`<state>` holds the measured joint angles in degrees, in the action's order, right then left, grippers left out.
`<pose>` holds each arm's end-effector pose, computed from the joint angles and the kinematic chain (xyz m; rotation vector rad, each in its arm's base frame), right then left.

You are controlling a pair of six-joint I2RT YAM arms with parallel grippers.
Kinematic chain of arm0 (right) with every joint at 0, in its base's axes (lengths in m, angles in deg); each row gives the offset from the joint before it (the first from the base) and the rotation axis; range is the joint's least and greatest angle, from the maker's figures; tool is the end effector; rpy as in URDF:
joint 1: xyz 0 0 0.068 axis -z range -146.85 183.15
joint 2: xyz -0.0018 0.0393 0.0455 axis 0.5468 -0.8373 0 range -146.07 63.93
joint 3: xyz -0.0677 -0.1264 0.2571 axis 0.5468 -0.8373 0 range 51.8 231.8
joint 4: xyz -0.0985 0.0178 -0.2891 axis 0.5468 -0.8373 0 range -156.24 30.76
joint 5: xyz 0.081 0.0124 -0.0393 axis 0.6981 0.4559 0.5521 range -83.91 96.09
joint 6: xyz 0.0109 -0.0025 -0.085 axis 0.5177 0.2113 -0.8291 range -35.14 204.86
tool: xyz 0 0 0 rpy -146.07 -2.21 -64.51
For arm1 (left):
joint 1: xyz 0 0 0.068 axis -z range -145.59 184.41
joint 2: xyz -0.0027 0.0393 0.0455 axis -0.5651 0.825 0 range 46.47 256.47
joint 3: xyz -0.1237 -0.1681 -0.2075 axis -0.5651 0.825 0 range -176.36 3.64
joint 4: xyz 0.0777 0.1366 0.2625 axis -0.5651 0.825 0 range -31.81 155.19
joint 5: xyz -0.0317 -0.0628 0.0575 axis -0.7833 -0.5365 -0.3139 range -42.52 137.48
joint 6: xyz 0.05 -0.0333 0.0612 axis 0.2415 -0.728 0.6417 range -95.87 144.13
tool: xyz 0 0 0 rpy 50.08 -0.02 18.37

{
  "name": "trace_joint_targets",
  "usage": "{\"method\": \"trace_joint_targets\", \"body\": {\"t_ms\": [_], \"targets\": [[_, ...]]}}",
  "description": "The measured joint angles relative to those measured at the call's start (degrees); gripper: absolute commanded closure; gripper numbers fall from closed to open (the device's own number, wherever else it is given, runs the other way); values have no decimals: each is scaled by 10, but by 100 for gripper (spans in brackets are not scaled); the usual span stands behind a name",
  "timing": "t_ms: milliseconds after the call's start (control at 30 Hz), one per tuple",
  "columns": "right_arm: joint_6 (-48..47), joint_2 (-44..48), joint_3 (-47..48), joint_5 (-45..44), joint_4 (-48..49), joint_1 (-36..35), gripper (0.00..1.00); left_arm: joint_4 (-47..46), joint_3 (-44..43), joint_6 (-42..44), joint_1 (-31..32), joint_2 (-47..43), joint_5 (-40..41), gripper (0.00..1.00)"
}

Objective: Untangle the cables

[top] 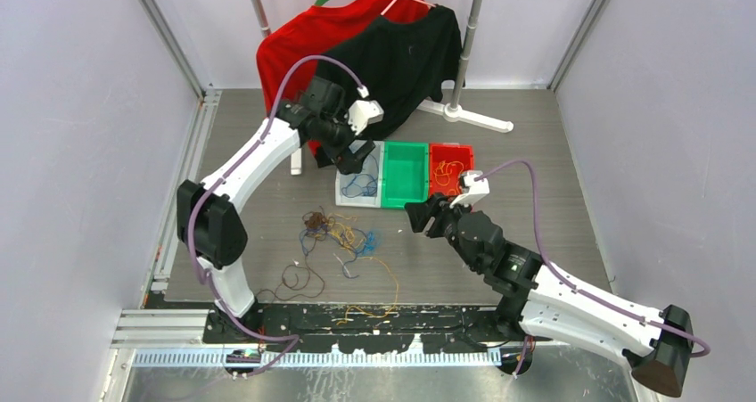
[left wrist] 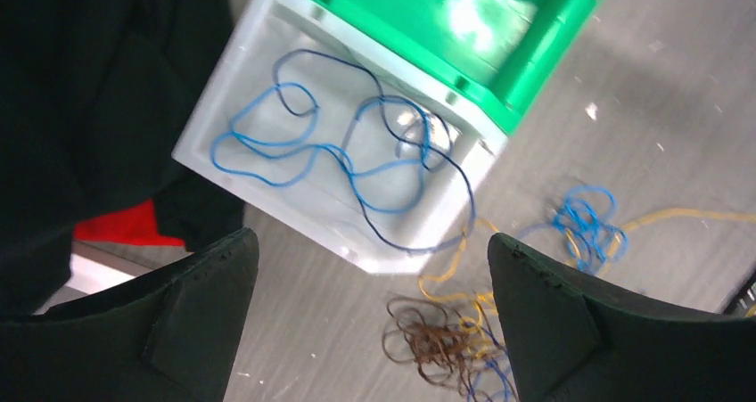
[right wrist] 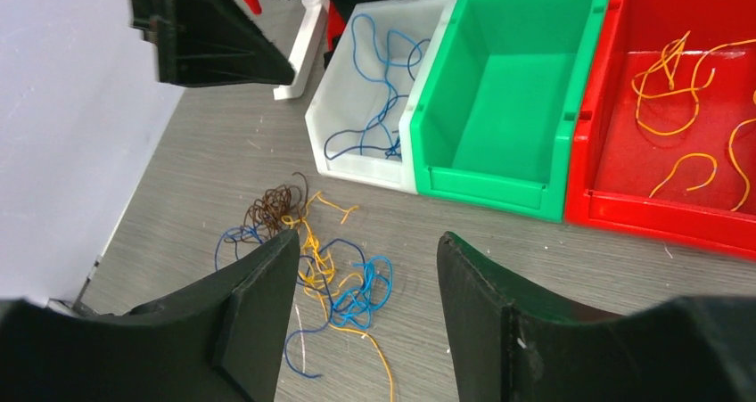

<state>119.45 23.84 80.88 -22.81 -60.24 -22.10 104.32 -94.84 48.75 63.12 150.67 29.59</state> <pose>0.1647 0.1731 0.2718 0.0461 1.8051 0.6881 0.4070 -0.2494 0.3067 1.2221 2.1358 -0.4168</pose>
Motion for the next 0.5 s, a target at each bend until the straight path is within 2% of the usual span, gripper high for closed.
{"method": "trace_joint_targets", "body": {"t_ms": [167,333,500], "targets": [[-1,-42,14,27,-2,0,33,80,28,52,-33,-52,-69,4],[0,-115,26,56,3,1,33,142,138,103,-88,-165,-95,12],[3,-228,66,106,11,2,38,157,248,135,-131,-242,-98,12]]}}
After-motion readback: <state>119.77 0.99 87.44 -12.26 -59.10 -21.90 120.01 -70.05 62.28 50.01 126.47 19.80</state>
